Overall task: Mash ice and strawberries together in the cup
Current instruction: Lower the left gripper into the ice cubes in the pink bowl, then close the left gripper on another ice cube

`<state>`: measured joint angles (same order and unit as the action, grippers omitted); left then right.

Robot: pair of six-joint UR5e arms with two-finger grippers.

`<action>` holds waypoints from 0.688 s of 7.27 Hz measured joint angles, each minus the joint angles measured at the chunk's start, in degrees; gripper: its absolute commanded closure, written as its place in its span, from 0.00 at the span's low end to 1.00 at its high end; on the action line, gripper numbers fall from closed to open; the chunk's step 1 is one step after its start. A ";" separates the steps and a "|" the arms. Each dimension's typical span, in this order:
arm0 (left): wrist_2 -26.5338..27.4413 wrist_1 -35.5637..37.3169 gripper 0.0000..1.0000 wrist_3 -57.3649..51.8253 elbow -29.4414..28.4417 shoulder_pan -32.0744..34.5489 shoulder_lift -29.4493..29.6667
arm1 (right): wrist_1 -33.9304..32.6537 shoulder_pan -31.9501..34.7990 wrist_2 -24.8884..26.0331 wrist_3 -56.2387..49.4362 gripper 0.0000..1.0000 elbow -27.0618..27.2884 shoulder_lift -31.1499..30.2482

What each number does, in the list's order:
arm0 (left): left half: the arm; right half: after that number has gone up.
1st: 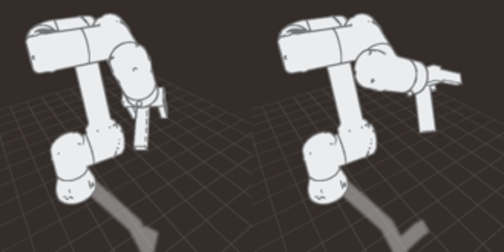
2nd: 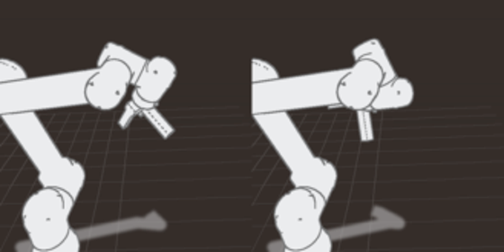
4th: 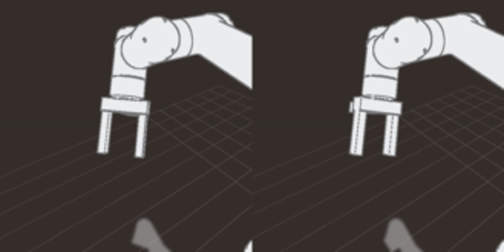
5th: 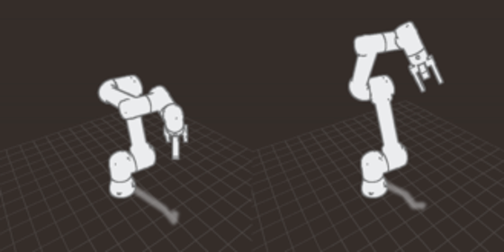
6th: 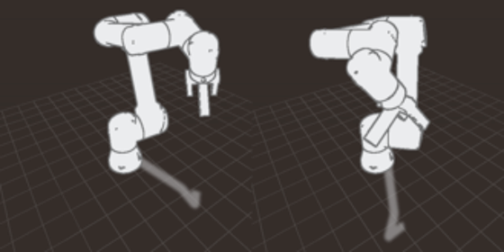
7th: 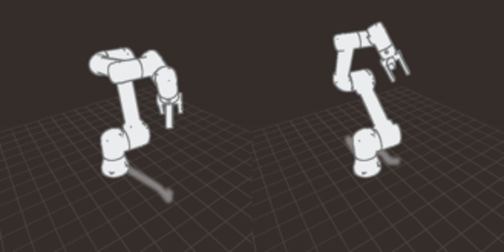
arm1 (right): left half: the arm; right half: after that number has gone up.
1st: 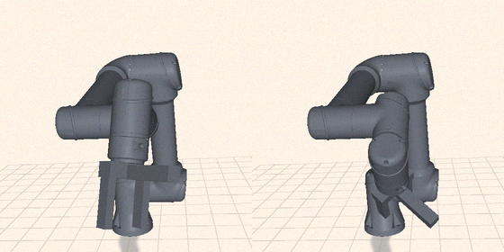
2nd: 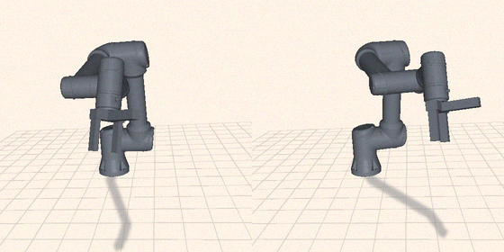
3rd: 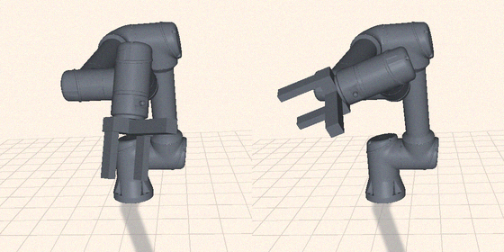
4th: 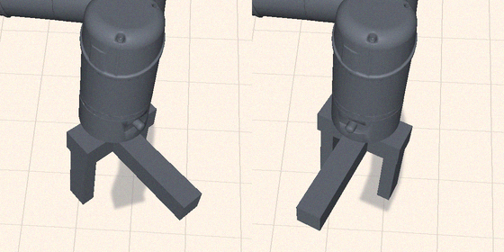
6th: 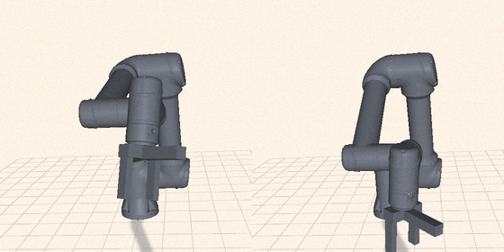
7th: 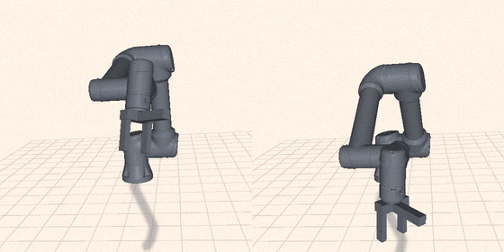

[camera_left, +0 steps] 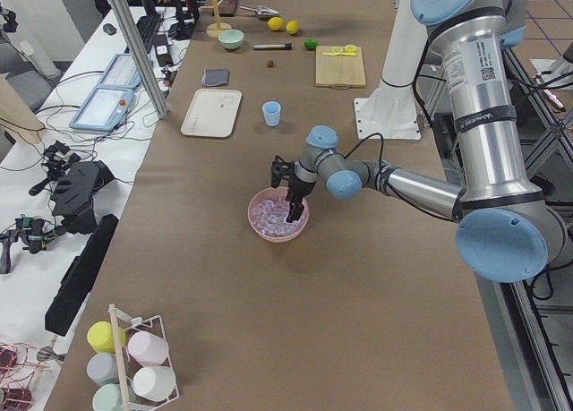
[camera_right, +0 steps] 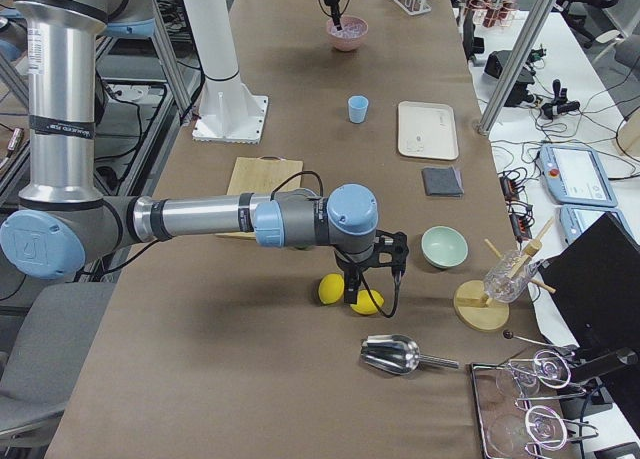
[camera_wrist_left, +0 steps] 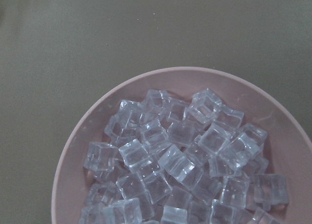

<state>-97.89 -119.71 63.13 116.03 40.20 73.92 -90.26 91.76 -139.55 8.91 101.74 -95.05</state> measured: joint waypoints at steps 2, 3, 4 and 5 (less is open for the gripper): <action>0.21 0.05 0.31 -0.02 -0.66 -1.53 0.07 | 0.00 0.00 0.06 -0.03 0.00 -0.04 -0.07; 0.24 0.08 0.39 -0.05 -0.88 -2.03 0.12 | 0.00 0.00 0.09 -0.03 0.00 -0.05 -0.08; 0.24 0.08 0.40 -0.13 -1.00 -2.38 0.13 | 0.00 0.00 0.12 -0.01 0.00 -0.05 -0.08; 0.24 0.09 0.41 -0.30 -1.03 -2.56 0.06 | 0.00 0.00 0.15 0.02 0.00 -0.05 -0.09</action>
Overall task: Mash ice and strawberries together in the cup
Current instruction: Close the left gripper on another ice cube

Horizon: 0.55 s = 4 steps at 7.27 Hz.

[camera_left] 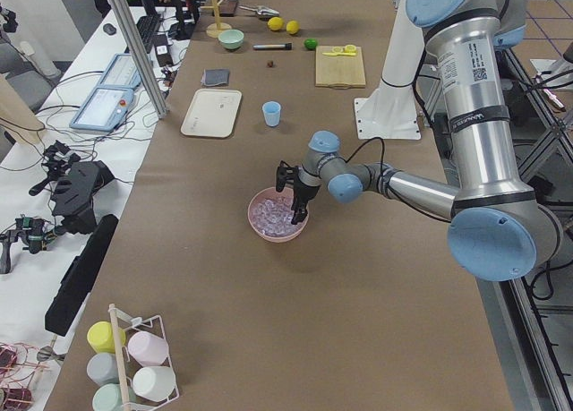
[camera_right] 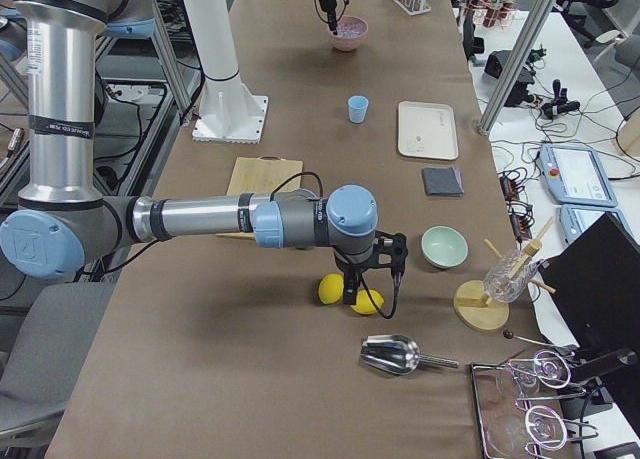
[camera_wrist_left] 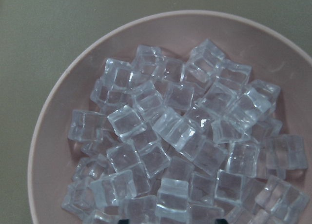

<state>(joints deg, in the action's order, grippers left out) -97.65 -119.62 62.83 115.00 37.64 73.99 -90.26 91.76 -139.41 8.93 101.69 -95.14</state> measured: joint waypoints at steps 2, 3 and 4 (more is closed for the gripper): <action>0.00 0.00 0.43 -0.37 -0.19 -0.09 -0.19 | 0.00 0.00 -0.01 0.03 0.00 0.01 0.03; 0.00 0.00 0.44 -0.93 -0.44 -0.07 -0.24 | 0.00 0.00 -0.05 0.03 0.00 0.08 0.04; 0.00 0.00 0.49 -1.94 -0.72 0.02 -0.43 | 0.00 0.00 -0.07 0.03 0.00 0.15 0.04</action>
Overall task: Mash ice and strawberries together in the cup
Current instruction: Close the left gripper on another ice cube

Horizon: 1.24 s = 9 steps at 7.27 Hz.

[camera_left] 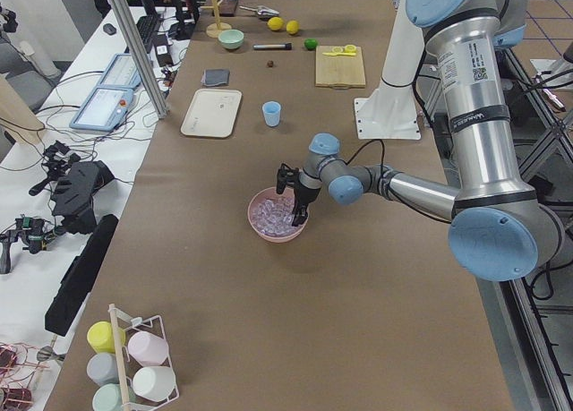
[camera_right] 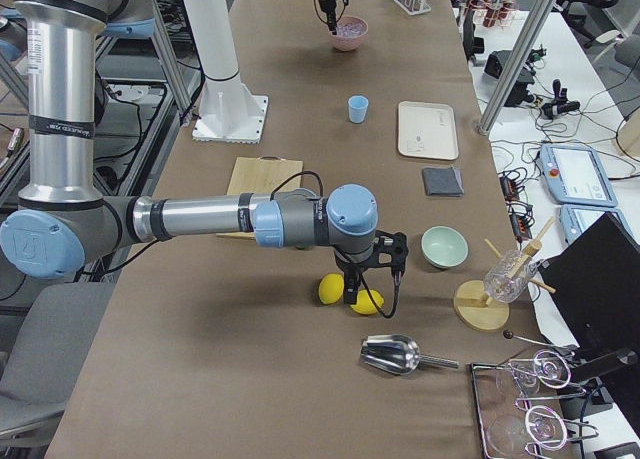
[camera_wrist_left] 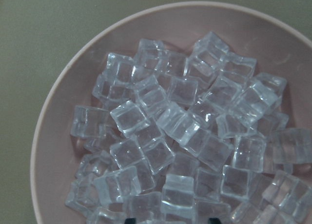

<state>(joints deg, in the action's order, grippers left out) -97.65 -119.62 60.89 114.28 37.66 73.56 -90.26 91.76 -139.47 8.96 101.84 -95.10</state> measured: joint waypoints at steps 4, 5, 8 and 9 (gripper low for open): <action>-0.10 0.00 1.00 -0.94 0.10 0.06 -0.06 | 0.00 0.00 0.07 0.00 0.00 -0.02 0.08; -0.15 0.00 1.00 -0.97 0.16 0.05 0.06 | 0.00 0.00 0.07 0.00 0.00 -0.05 0.09; -1.08 0.08 1.00 -5.63 0.47 2.86 0.36 | 0.00 0.00 0.08 0.00 0.00 -0.07 0.15; -2.51 0.11 1.00 -7.98 0.54 6.68 0.76 | 0.00 0.00 0.08 0.00 0.00 -0.07 0.15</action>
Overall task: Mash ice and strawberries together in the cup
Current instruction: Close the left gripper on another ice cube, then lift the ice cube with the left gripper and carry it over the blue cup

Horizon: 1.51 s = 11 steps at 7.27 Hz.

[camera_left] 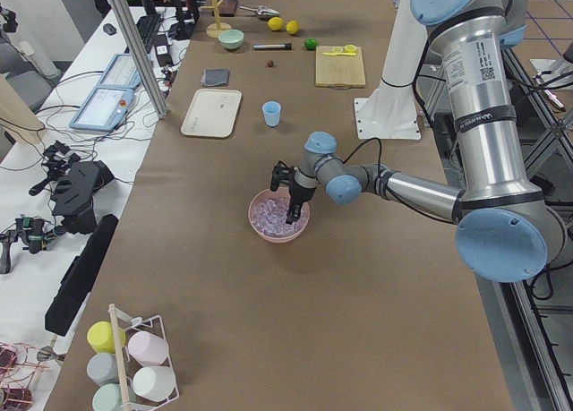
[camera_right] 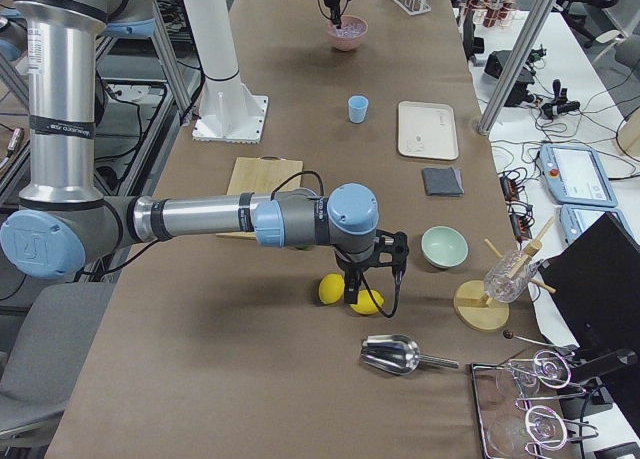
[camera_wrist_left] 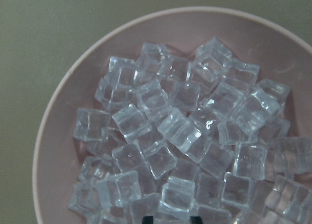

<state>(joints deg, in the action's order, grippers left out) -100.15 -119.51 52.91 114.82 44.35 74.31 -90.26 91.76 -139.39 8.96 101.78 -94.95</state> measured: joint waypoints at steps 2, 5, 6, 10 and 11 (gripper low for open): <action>-4.27 0.21 1.00 -3.33 -0.09 9.50 3.44 | 0.00 0.00 0.00 0.00 0.00 0.00 0.01; -7.11 8.73 1.00 2.17 -0.63 13.62 20.74 | 0.00 -0.18 -0.08 0.02 0.00 -0.03 0.18; -7.23 13.68 1.00 8.23 -1.24 11.14 29.41 | 0.00 -0.30 -0.13 0.04 0.00 0.00 0.25; 0.83 17.22 1.00 24.27 -10.45 -4.42 51.53 | 0.02 -0.43 -0.24 -0.16 0.00 0.09 0.16; 4.94 13.92 1.00 25.33 -14.57 -7.37 53.71 | 0.03 -0.44 -0.22 -0.17 0.00 0.11 0.14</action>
<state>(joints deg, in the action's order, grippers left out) -95.22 -105.58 78.24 100.25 36.98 128.03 -90.24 91.32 -139.62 8.79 101.89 -94.81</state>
